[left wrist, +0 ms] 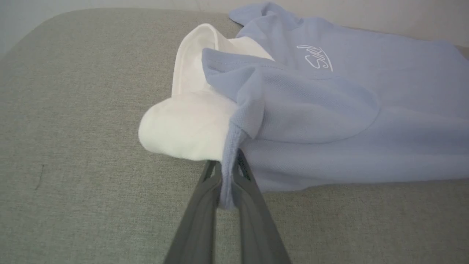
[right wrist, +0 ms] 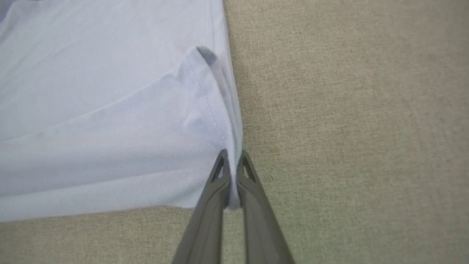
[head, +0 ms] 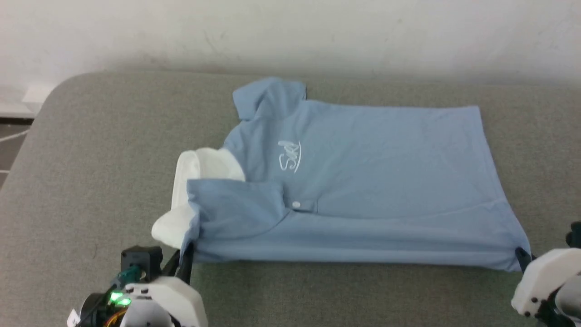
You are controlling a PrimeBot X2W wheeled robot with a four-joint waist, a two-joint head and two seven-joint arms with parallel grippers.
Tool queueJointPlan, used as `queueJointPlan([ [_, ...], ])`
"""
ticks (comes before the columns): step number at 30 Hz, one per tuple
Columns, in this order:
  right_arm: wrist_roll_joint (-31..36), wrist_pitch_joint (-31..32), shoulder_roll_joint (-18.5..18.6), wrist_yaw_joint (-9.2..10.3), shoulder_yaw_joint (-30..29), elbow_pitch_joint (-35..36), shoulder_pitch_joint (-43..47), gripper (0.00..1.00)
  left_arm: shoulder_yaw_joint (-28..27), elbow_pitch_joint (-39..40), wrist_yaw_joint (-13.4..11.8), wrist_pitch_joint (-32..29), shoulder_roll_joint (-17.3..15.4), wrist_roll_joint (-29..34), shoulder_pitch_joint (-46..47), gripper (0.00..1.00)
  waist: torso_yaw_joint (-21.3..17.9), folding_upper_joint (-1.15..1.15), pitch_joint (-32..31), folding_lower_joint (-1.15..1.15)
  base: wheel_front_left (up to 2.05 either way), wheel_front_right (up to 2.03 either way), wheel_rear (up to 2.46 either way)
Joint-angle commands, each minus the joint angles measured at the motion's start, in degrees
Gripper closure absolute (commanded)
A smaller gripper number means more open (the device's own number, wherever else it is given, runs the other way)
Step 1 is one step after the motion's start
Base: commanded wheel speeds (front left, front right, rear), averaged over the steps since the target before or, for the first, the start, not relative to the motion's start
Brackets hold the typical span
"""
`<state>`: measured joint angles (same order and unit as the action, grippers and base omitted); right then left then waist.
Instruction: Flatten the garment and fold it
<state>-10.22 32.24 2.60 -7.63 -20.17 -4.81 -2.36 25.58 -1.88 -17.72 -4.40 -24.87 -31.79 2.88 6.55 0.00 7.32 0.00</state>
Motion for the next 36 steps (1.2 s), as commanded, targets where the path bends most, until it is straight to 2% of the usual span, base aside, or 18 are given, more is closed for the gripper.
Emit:
queueJointPlan([
  [1, -1.0, 1.9, 0.3, 0.14, -0.4, 3.3, 2.8, 1.00, -0.1, 1.3, -0.3, -1.1, -1.4, -0.5, -2.2, 1.00, -0.5, 0.00, -2.7, 0.00, 0.00, 0.00, 0.00],
  [11, -2.1, 11.6, 0.3, 0.14, -2.3, 12.0, 12.8, 1.00, 1.8, 5.9, -1.4, -8.1, -4.2, -3.4, -11.3, 1.00, -0.7, 0.00, -3.7, 0.00, 0.00, 0.00, 0.00],
  [17, -1.6, 12.9, 0.3, 0.14, -2.8, 9.7, 14.8, 1.00, 2.9, 2.1, -0.4, -7.5, -3.3, -3.8, -11.5, 1.00, -0.3, 0.00, -2.9, 0.00, 0.00, 0.00, 0.00],
  [21, -0.6, 11.6, 0.3, 0.14, -1.7, 7.0, 13.9, 1.00, 3.8, -1.8, 1.0, -6.3, -2.0, -3.9, -10.5, 1.00, -0.1, 0.00, -2.6, 0.00, 0.00, 0.00, 0.00],
  [22, -0.6, 11.0, 0.3, 0.14, -1.4, 6.4, 13.5, 1.00, 3.8, -2.5, 1.2, -5.8, -1.7, -3.9, -10.1, 0.87, 0.0, 0.00, -2.6, 0.00, 0.00, 0.00, 0.00],
  [23, -0.6, 10.3, 0.3, 0.14, -1.2, 5.8, 13.1, 1.00, 3.8, -3.2, 1.2, -5.3, -1.5, -3.8, -9.8, 0.30, 0.1, 0.00, -2.7, 0.00, 0.00, 0.00, 0.00],
  [24, -0.4, 9.6, 0.3, 0.14, -1.0, 5.3, 12.7, 1.00, 3.8, -3.8, 1.3, -4.7, -1.3, -3.7, -9.6, 0.00, 0.3, 0.00, -2.8, 0.00, 0.00, 0.00, 0.00],
  [25, 0.0, 8.7, 0.3, 0.14, -0.6, 5.0, 12.4, 0.70, 3.7, -4.2, 1.3, -4.0, -1.0, -3.6, -9.3, 0.00, 0.4, 0.00, -2.9, 0.00, 0.00, 0.00, 0.00],
  [26, 0.2, 7.7, 0.3, 0.14, -0.6, 4.8, 12.0, 0.00, 3.6, -4.5, 1.5, -3.3, -0.9, -3.5, -9.1, 0.00, 0.5, 0.00, -3.1, 0.00, 0.00, 0.00, 0.00],
  [31, 1.2, 3.1, 0.3, 0.14, -0.8, 4.1, 10.3, 0.00, 2.7, -4.3, 1.7, -0.1, -0.8, -3.1, -8.2, 0.00, 1.1, 0.00, -4.2, 0.00, 0.00, 0.00, 0.00],
  [36, 1.5, -3.2, 0.4, 0.14, 0.3, 7.7, 7.7, 0.00, -0.6, -2.0, 1.7, 7.4, -0.2, -3.1, -7.4, 0.00, 1.0, 0.00, -5.7, 0.00, 0.00, 0.00, 0.00],
])
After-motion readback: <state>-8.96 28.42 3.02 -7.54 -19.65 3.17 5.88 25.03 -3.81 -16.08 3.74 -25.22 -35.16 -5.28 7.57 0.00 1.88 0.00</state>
